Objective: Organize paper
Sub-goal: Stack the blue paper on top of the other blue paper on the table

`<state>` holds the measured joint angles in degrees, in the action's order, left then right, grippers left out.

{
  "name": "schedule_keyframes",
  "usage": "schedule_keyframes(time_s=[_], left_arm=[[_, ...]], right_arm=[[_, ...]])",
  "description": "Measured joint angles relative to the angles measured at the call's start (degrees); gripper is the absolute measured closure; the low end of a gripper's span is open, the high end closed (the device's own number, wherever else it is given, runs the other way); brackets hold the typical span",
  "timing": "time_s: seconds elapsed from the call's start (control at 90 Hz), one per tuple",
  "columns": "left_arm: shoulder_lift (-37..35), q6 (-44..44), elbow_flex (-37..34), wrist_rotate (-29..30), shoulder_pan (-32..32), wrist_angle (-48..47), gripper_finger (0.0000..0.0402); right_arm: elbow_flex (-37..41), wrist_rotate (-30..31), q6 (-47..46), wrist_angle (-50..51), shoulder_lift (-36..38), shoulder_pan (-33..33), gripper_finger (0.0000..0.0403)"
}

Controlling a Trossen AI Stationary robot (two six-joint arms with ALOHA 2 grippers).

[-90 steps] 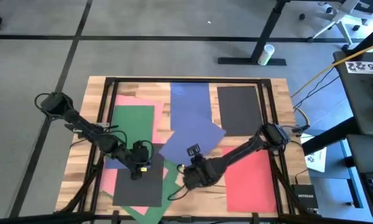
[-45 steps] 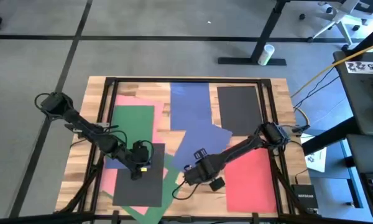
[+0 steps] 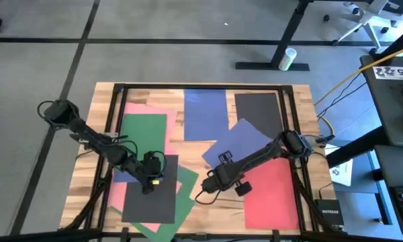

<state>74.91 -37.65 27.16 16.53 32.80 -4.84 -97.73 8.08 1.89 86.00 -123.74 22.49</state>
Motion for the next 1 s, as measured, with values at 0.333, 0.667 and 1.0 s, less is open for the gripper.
schedule_keyframes(time_s=[0.333,0.667,1.0], left_arm=[[0.0,0.2,0.0,0.0,0.0,0.0,0.0402],[0.0,0.4,0.0,0.0,0.0,0.0,0.0402],[0.0,0.4,0.0,0.0,0.0,0.0,0.0402]], right_arm=[[0.0,8.9,8.2,-5.2,0.0,-3.1,0.0403],[0.0,14.7,18.3,-10.1,0.0,-3.5,0.0403],[0.0,18.9,27.4,-11.1,0.0,-3.8,0.0403]])
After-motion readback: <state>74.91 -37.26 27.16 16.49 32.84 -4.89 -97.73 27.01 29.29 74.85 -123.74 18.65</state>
